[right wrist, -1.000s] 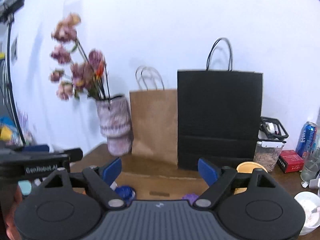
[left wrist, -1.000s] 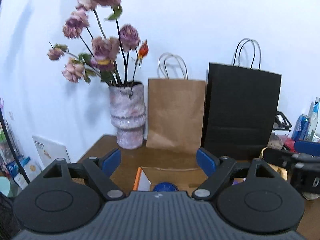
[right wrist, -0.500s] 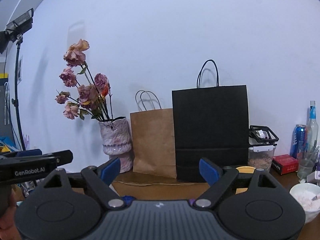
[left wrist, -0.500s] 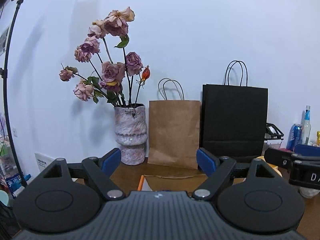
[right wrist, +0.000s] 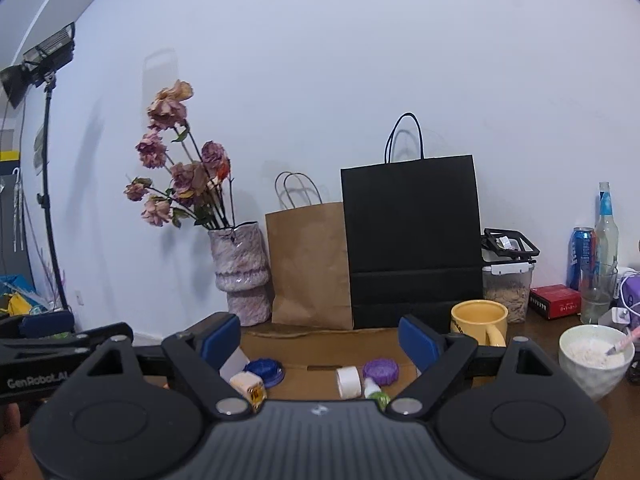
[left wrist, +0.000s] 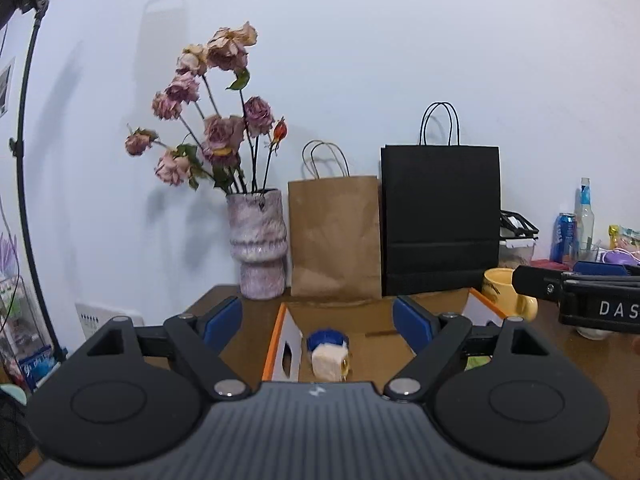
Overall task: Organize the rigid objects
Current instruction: 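Withdraw both open tools up and back from the box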
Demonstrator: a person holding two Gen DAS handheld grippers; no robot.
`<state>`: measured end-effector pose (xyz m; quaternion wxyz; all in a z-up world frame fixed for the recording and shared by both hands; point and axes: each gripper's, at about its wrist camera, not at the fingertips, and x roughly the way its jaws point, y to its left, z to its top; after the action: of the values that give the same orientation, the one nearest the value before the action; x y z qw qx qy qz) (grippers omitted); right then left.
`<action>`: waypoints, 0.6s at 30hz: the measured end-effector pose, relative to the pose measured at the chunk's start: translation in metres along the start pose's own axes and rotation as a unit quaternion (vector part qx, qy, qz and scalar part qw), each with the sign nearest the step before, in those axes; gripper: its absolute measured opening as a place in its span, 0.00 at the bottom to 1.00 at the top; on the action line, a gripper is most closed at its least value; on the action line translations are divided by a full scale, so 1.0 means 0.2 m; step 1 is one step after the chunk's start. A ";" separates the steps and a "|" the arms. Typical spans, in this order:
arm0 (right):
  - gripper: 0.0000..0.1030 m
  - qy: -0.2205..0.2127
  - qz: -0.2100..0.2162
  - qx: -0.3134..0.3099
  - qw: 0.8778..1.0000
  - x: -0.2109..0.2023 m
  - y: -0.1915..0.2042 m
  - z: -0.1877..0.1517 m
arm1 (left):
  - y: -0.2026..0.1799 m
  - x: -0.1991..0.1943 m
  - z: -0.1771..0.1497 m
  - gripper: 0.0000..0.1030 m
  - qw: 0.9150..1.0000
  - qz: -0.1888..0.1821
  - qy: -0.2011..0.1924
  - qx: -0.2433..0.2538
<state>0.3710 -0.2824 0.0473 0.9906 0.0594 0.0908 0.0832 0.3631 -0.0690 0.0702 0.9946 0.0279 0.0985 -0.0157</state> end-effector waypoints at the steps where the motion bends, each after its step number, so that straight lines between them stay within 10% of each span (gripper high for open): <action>1: 0.83 0.000 -0.001 -0.003 1.000 -0.03 0.00 -0.01 | 0.00 -0.03 -0.01 0.82 1.000 -0.001 0.000 -0.001; 18: 0.89 -0.013 -0.004 0.000 1.000 -0.60 0.08 -0.18 | 0.07 -0.58 -0.18 0.86 1.000 -0.016 0.001 -0.025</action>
<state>0.2445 -0.2833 0.0347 0.9921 0.0597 0.0780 0.0783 0.2439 -0.0497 0.0592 0.9946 0.0013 0.0999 -0.0291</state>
